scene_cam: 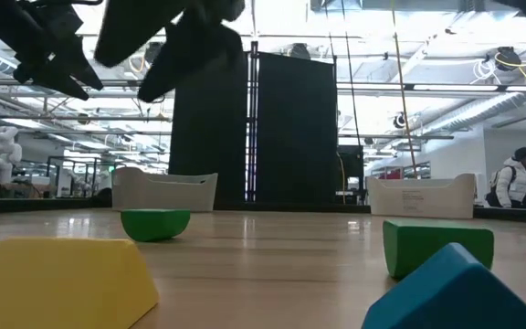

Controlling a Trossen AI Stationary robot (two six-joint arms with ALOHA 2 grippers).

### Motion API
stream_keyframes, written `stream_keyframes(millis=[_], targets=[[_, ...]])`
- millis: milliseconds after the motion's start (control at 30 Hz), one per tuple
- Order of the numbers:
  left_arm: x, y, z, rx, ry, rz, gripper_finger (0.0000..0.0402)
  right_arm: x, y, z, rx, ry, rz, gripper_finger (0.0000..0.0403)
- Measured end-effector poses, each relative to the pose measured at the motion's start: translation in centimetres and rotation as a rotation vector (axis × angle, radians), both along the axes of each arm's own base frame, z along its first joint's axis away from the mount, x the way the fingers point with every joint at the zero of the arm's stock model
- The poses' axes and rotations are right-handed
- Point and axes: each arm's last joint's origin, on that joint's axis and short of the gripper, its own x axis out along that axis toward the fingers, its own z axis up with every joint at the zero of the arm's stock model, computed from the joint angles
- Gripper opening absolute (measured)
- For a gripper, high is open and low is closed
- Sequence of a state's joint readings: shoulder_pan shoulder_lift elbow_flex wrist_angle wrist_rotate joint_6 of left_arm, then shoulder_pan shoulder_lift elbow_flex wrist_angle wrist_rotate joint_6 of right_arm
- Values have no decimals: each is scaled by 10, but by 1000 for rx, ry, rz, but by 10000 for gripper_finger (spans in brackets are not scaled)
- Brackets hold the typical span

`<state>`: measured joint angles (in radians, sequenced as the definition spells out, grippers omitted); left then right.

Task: Sort blocks by size
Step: Put the half cylindrical green block into the gray bin

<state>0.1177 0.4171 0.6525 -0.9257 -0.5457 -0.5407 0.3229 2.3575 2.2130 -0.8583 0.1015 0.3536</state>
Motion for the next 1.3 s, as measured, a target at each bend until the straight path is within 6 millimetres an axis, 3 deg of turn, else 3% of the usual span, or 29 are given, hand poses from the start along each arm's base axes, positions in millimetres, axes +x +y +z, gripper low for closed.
stream_keyframes(millis=[200,467,700,867,1100,1300], targets=[[0,0,0,-1,0,0,281,10,-7,-42,4,97,-81,299],[0,0,0,-4,-1,-3,281,18,-21,-73,-9,164,-122,303],[0,0,0,-12,0,-15,281,19,-30,-79,-8,198,-160,300],[0,0,0,-11,0,-16,281,20,-39,-80,8,223,-172,245],[0,0,0,-9,3,-18,281,21,-43,-80,16,226,-126,104],[0,0,0,-9,3,-18,281,27,-61,-78,27,196,-148,99]])
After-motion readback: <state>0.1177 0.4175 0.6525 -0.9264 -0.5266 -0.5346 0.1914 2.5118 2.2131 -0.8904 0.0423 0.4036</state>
